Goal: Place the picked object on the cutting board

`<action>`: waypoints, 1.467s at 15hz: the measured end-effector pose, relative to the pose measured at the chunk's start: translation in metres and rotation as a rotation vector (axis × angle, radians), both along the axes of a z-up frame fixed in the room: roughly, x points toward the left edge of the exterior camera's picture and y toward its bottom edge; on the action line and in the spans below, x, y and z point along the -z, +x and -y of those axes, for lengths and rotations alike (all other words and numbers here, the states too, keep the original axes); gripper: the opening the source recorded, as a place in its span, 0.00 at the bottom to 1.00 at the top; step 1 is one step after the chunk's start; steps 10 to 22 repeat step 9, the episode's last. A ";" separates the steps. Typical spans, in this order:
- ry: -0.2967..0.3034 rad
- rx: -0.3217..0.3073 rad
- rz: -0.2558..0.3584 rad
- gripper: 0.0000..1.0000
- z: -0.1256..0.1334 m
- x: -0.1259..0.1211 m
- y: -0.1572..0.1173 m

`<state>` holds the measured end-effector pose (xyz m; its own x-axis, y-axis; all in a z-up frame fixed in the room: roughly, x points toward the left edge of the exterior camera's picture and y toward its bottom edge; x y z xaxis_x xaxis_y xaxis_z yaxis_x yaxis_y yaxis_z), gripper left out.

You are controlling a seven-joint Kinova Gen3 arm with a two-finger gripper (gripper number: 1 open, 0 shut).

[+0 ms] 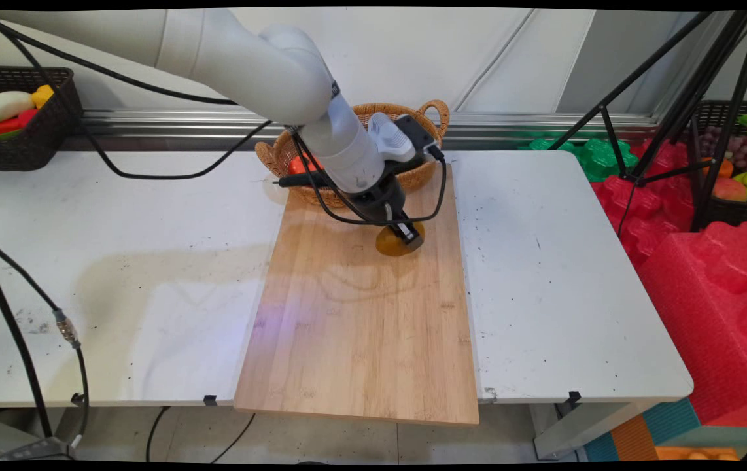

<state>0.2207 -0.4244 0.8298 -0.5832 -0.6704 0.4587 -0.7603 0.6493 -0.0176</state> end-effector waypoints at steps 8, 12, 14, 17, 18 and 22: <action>-0.001 0.000 -0.002 1.00 0.009 0.012 -0.004; -0.005 -0.004 -0.003 1.00 0.010 0.011 -0.003; -0.005 -0.004 -0.003 1.00 0.010 0.011 -0.003; -0.005 -0.004 -0.003 1.00 0.010 0.011 -0.003; -0.005 -0.004 -0.003 1.00 0.010 0.011 -0.003; -0.005 -0.004 -0.003 1.00 0.010 0.011 -0.003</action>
